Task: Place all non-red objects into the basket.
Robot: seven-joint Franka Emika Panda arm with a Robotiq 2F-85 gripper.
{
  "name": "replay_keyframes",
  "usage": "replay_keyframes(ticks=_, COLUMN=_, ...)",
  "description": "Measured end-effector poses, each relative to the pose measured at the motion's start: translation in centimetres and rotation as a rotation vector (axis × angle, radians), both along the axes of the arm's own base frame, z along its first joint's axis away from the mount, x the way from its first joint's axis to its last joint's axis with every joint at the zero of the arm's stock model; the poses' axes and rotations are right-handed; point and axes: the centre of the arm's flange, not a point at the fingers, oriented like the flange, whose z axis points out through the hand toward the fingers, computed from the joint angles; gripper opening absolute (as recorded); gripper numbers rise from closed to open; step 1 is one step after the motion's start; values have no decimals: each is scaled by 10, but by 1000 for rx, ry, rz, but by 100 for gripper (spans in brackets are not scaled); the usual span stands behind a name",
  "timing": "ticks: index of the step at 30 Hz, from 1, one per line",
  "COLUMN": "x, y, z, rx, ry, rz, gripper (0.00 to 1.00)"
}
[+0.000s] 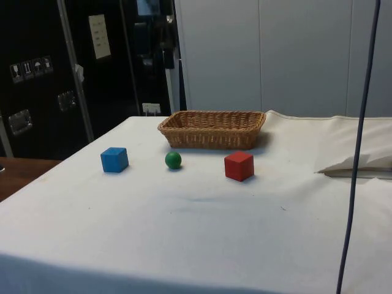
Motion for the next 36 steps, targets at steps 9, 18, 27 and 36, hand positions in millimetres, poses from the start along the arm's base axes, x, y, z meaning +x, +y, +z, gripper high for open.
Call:
replay_keyframes(ticks=9, x=1, y=1, z=-25, rx=-12, ry=-20, rz=2, gripper=100)
replay_keyframes(ticks=18, x=3, y=2, z=-59, rx=-30, ry=-19, rz=0, gripper=100)
replay_keyframes(ticks=27, x=4, y=2, z=-87, rx=-41, ry=-21, rz=-3, gripper=100)
replay_keyframes(ticks=36, x=8, y=1, z=-110, rx=-59, ry=-44, rz=-3, gripper=100)
